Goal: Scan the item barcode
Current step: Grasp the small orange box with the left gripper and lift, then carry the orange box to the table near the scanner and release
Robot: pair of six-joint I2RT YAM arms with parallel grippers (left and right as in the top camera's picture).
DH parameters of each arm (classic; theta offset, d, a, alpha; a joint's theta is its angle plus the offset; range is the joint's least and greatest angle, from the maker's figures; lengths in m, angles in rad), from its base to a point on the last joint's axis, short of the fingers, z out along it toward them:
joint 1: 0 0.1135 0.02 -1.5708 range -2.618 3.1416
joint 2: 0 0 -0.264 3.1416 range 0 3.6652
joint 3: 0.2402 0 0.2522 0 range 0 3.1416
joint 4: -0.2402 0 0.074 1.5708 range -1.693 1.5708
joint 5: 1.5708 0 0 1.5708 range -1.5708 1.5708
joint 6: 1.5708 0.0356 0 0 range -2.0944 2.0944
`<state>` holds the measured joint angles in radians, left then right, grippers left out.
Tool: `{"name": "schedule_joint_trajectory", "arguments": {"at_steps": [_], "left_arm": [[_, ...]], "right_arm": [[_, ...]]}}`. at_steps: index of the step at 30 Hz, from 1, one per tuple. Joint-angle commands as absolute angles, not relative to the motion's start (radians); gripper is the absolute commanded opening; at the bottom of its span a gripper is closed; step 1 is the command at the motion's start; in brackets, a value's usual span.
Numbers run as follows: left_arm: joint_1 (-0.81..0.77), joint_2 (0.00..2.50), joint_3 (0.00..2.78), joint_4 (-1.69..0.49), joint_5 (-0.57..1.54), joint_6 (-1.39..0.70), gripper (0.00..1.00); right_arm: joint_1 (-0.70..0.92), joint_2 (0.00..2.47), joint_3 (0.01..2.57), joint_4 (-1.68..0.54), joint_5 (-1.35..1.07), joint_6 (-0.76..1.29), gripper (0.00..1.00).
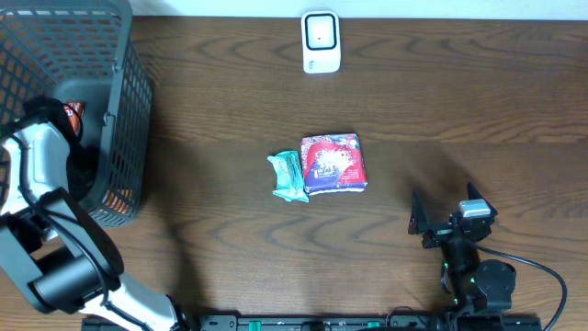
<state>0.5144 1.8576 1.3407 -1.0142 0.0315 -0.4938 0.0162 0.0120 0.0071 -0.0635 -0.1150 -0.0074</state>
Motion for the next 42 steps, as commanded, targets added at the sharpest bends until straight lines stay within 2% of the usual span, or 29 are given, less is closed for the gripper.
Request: {"name": "schedule_joint_trajectory", "arguments": {"at_steps": [1, 2, 3, 4, 9, 12, 13, 18, 23, 26, 32, 35, 37, 42], "left_arm": [[0.512, 1.898, 1.323, -1.003, 0.029, -0.488, 0.79], [0.512, 1.903, 1.323, -0.998, 0.029, -0.479, 0.78], [0.512, 1.905, 1.323, -0.992, 0.029, -0.467, 0.71], [0.512, 1.907, 1.323, -0.984, 0.029, -0.456, 0.59], [0.512, 1.908, 1.323, -0.954, 0.028, -0.437, 0.50], [0.512, 1.908, 1.323, -0.934, 0.028, -0.419, 0.15], [0.512, 1.908, 1.323, -0.927, 0.028, -0.410, 0.08], [0.522, 1.903, 1.348, -0.902, 0.027, -0.356, 0.07], [0.548, 1.840, 1.477, -0.941, 0.111, -0.356, 0.07], [0.568, 1.726, 1.591, -0.923, 0.256, -0.356, 0.07], [0.570, 1.473, 1.626, -0.805, 0.291, -0.406, 0.07], [0.563, 1.373, 1.626, -0.756, 0.402, -0.421, 0.07], [0.526, 1.304, 1.626, -0.714, 0.511, -0.419, 0.07], [0.326, 1.206, 1.626, -0.694, 0.528, -0.326, 0.07]], "right_arm": [[0.014, 0.009, 0.005, -0.067, -0.113, 0.007, 0.99], [0.014, 0.009, 0.005, -0.067, -0.113, 0.007, 0.99], [0.014, 0.009, 0.005, -0.067, -0.113, 0.007, 0.99], [0.014, 0.009, 0.005, -0.067, -0.113, 0.007, 0.99], [0.014, 0.009, 0.005, -0.067, -0.113, 0.007, 0.99], [0.014, 0.009, 0.005, -0.067, -0.113, 0.007, 0.99], [0.014, 0.009, 0.005, -0.067, -0.113, 0.007, 0.99], [0.014, 0.009, 0.005, -0.067, -0.113, 0.007, 0.99], [0.014, 0.009, 0.005, -0.067, -0.113, 0.007, 0.99], [0.014, 0.009, 0.005, -0.067, -0.113, 0.007, 0.99], [0.014, 0.009, 0.005, -0.067, -0.113, 0.007, 0.99], [0.014, 0.009, 0.005, -0.067, -0.113, 0.007, 0.99], [0.014, 0.009, 0.005, -0.067, -0.113, 0.007, 0.99], [0.014, 0.009, 0.005, -0.067, -0.113, 0.007, 0.99]]}}
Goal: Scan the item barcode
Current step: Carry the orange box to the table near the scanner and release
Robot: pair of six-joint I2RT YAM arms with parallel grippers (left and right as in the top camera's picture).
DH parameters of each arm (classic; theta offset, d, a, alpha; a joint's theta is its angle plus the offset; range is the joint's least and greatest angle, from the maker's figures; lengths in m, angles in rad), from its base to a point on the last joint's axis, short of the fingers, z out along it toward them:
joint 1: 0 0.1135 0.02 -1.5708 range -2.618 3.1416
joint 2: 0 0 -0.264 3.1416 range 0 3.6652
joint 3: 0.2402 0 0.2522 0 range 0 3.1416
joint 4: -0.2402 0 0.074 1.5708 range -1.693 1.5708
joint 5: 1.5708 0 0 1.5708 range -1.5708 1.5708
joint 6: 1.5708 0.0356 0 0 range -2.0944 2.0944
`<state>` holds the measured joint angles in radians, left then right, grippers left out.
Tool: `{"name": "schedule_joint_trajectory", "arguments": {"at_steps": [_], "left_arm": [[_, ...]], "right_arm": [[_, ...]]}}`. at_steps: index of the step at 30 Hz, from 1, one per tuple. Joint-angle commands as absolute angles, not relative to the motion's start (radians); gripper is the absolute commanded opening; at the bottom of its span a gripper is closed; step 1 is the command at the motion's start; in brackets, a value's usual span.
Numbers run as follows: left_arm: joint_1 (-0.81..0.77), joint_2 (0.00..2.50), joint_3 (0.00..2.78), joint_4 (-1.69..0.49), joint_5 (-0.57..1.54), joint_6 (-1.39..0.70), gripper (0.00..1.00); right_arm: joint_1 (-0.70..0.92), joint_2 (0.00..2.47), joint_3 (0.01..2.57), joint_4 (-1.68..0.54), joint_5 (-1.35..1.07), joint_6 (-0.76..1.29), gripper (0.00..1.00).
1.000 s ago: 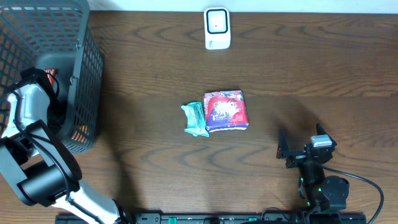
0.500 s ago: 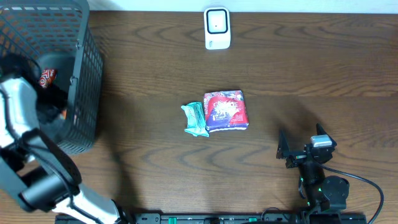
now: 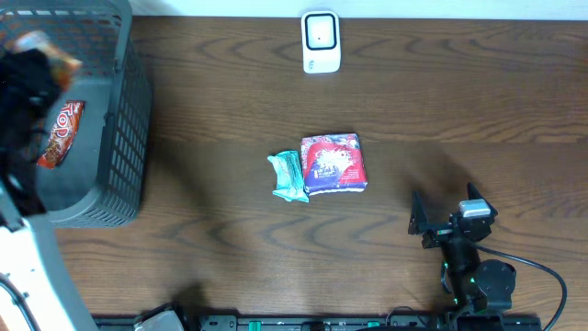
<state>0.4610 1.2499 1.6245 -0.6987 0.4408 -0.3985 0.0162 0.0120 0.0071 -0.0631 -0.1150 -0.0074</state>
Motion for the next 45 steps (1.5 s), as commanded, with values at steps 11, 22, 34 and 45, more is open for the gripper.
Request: {"name": "schedule_joint_trajectory", "arguments": {"at_steps": [11, 22, 34, 45], "left_arm": [[-0.247, 1.269, 1.620, -0.757, 0.430, -0.183, 0.07], [-0.457, 1.590, 1.620, -0.772, 0.117, -0.123, 0.07], [-0.464, 1.939, 1.620, -0.879, 0.104, -0.130, 0.08], [-0.457, 1.959, 1.620, -0.883, 0.064, -0.131, 0.59]], "right_arm": [[0.014, 0.009, 0.005, -0.067, -0.113, 0.007, 0.99], [0.014, 0.009, 0.005, -0.067, -0.113, 0.007, 0.99], [0.014, 0.009, 0.005, -0.067, -0.113, 0.007, 0.99], [0.014, 0.009, 0.005, -0.067, -0.113, 0.007, 0.99]]}}
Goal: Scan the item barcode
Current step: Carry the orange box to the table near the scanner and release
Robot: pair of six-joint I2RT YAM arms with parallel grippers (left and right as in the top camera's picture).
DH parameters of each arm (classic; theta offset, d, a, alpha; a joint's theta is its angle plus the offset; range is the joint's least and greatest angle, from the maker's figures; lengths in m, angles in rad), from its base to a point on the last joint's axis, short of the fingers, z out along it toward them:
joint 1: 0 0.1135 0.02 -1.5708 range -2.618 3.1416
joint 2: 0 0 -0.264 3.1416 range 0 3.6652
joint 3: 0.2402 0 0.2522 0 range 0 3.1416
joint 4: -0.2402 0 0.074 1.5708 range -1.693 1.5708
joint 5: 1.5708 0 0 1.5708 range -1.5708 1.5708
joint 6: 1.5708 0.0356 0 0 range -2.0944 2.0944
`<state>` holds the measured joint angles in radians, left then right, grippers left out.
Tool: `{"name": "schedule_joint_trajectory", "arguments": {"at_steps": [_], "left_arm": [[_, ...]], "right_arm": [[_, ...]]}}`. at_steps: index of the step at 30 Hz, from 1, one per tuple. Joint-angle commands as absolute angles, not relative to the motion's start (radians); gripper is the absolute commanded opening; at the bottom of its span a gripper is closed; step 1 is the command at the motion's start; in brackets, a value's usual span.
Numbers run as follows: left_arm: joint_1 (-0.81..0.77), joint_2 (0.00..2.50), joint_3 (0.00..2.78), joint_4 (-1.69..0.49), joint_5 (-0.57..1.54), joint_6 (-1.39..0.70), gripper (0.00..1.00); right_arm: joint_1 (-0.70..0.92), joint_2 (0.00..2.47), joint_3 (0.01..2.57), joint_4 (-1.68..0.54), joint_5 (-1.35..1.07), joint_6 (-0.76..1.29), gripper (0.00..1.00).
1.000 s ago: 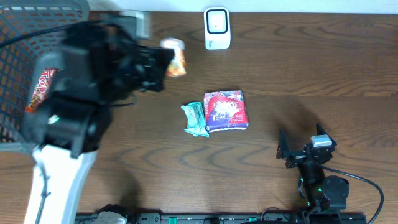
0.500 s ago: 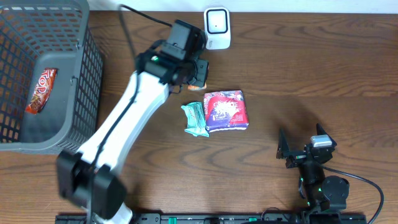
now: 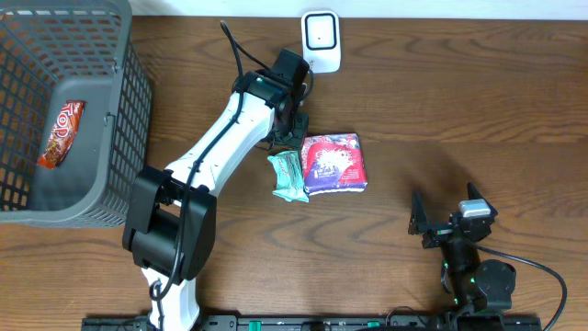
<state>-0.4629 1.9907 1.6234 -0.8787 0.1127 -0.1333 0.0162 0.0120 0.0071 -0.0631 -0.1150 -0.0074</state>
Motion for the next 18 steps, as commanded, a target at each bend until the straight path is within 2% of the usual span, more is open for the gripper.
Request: {"name": "schedule_joint_trajectory", "arguments": {"at_steps": [1, 5, 8, 10, 14, 18], "left_arm": [[-0.454, 1.946, 1.621, -0.882, 0.050, -0.131, 0.60], [-0.422, 1.849, 1.626, -0.857, 0.017, -0.131, 0.68], [-0.384, 1.753, 1.628, -0.813, 0.006, -0.131, 0.92], [-0.350, 1.682, 1.628, -0.778, 0.006, -0.131, 0.97], [-0.254, 1.536, 1.628, -0.704, 0.007, -0.131, 1.00], [-0.116, 1.413, 1.628, -0.637, 0.006, -0.131, 0.98]], "right_arm": [[0.014, 0.009, 0.005, -0.067, -0.113, 0.007, 0.99], [0.014, 0.009, 0.005, -0.067, -0.113, 0.007, 0.99], [0.014, 0.009, 0.005, -0.067, -0.113, 0.007, 0.99], [0.014, 0.009, 0.005, -0.067, -0.113, 0.007, 0.99], [0.014, 0.009, 0.005, -0.067, -0.113, 0.007, 0.99], [0.014, 0.009, 0.005, -0.067, -0.113, 0.007, 0.99]]}}
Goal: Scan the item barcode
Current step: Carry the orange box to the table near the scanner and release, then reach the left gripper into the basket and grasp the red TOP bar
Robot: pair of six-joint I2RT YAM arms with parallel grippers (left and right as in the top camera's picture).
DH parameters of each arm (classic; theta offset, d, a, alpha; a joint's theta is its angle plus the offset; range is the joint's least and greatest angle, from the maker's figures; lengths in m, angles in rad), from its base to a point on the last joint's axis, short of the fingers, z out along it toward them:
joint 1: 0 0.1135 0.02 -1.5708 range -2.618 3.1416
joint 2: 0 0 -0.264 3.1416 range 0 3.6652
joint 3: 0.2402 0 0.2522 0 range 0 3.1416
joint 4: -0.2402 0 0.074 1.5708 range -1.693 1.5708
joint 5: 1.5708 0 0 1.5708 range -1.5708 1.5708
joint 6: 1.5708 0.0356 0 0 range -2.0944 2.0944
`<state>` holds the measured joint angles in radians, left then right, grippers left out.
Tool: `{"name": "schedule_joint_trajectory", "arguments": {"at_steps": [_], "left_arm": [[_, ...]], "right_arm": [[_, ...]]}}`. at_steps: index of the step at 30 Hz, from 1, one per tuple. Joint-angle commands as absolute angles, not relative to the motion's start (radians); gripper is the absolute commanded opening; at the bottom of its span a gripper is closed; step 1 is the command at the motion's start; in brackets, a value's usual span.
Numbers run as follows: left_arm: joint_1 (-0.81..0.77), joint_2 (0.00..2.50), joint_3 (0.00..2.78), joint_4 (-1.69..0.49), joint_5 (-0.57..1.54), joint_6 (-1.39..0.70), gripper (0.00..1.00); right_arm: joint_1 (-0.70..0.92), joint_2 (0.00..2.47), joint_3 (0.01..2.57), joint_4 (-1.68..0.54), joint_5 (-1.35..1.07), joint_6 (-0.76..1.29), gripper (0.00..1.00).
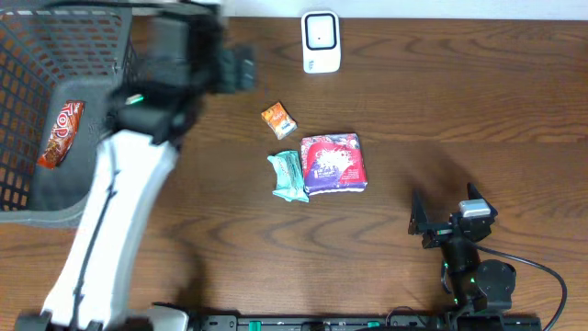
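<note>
A small orange packet [278, 120] lies on the table just above the teal packet [288, 176] and the red-and-purple packet [333, 164]. The white scanner [321, 41] stands at the far edge. My left gripper [237, 72] is blurred by motion up left of the orange packet, well apart from it. Its fingers look spread and hold nothing. My right gripper [443, 221] rests open near the front right.
A grey wire basket [119, 138] fills the far left, with a red snack packet [60, 133] lying inside it. The left arm [119, 202] stretches from the front left across the table beside the basket.
The left gripper was low over the spot just above the teal packet. Now it is up and to the left, and a small orange packet lies where it had been.
The left gripper was down inside the basket. Then it was raised over the basket with an orange packet in it. Then it was by the scanner and the packets mid-table. Now the orange packet lies on the table, let go. The right arm has stayed still.
</note>
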<state>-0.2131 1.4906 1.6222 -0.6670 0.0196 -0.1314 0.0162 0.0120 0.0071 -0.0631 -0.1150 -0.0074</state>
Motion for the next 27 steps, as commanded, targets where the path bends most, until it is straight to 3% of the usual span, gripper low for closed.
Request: {"name": "schedule_joint_trajectory", "arguments": {"at_steps": [1, 14, 18, 27], "left_arm": [[-0.079, 1.394, 1.628, -0.627, 0.006, -0.131, 0.98], [0.499, 1.394, 1.627, -0.641, 0.007, -0.212, 0.98], [0.562, 1.452, 1.627, -0.655, 0.007, -0.220, 0.98], [0.558, 1.648, 1.625, -0.691, 0.006, 0.076, 0.95]], "right_arm": [[0.014, 0.009, 0.005, -0.067, -0.113, 0.007, 0.99], [0.014, 0.009, 0.005, -0.067, -0.113, 0.007, 0.99], [0.014, 0.009, 0.005, -0.067, -0.113, 0.007, 0.99], [0.014, 0.009, 0.005, -0.067, -0.113, 0.007, 0.99]]}}
